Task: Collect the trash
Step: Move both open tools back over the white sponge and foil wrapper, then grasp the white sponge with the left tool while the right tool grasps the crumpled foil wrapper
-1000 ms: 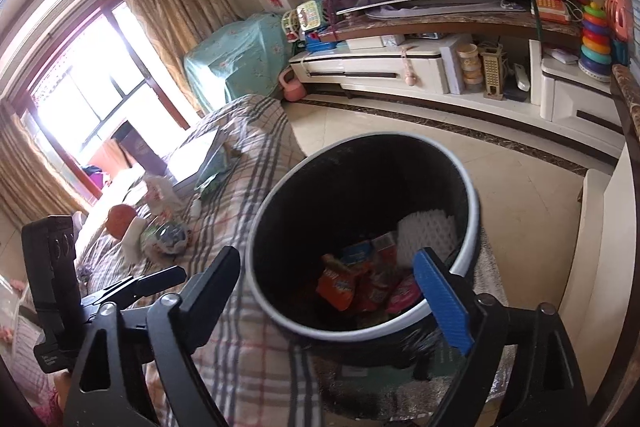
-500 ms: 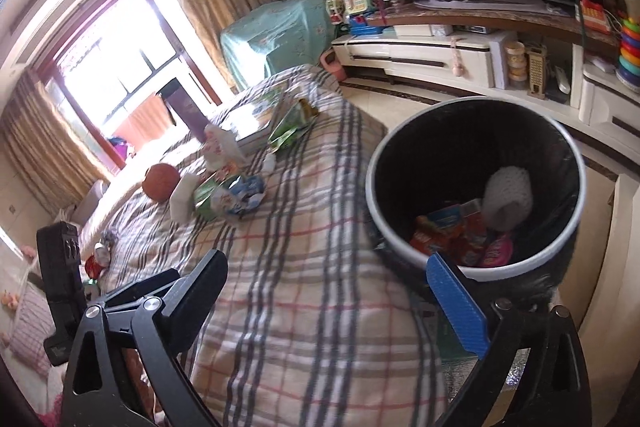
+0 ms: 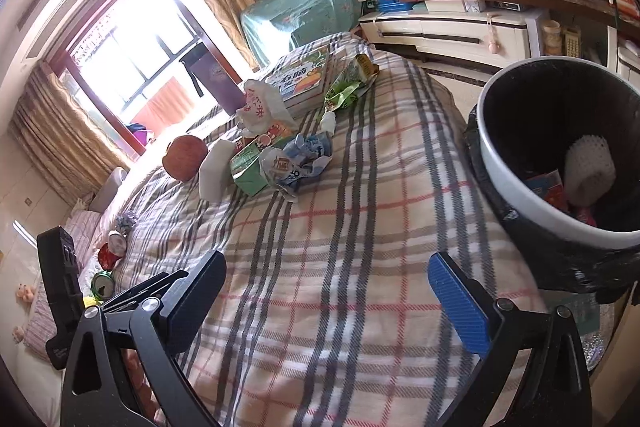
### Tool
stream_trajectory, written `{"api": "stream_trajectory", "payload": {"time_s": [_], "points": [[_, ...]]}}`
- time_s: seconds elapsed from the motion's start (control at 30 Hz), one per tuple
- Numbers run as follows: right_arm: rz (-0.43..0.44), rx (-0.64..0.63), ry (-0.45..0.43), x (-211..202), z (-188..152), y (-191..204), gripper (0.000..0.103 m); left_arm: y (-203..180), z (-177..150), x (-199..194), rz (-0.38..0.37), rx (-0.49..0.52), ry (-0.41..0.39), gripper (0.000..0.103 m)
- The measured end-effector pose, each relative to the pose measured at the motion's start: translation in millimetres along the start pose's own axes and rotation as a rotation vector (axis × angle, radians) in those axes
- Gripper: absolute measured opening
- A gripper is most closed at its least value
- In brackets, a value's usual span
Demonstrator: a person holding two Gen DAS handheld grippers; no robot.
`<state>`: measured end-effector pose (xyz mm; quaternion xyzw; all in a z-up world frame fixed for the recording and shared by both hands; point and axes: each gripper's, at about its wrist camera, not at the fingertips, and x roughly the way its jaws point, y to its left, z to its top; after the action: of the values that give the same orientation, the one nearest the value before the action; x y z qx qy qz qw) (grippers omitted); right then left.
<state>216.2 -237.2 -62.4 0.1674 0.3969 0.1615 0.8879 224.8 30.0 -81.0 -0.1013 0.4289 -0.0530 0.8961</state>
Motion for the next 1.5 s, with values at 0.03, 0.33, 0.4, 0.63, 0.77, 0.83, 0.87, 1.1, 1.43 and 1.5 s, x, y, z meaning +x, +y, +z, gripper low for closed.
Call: {"api": "stream_trajectory", "payload": {"time_s": [0.03,0.33,0.4,0.63,0.77,0.83,0.87,1.1,1.43,1.5], "points": [[-0.003,-0.006,0.001,3,0,2,0.102,2,1,1,0.000,-0.003,0.001,0.083],[-0.002,-0.032,0.005,27,11,13,0.102,9,23,16,-0.003,-0.025,0.005,0.084],[0.007,-0.031,0.007,34,15,12,0.102,11,31,18,-0.011,-0.041,-0.002,0.084],[0.040,0.002,0.018,53,34,8,0.102,14,66,30,-0.039,-0.081,-0.029,0.084],[0.057,0.018,0.005,62,47,7,0.101,14,88,38,-0.045,-0.106,-0.045,0.085],[0.053,0.016,-0.002,66,52,8,0.101,14,96,43,-0.040,-0.107,-0.059,0.085],[0.050,0.015,-0.003,69,54,8,0.100,14,100,46,-0.039,-0.110,-0.060,0.085],[0.070,0.055,0.046,97,63,2,0.071,15,112,73,-0.085,-0.111,-0.033,0.083],[0.047,0.010,0.046,80,49,0,0.010,12,89,59,-0.128,-0.049,-0.031,0.051],[0.049,0.014,0.041,73,45,-1,0.010,9,80,49,-0.132,-0.034,-0.036,0.051]]}}
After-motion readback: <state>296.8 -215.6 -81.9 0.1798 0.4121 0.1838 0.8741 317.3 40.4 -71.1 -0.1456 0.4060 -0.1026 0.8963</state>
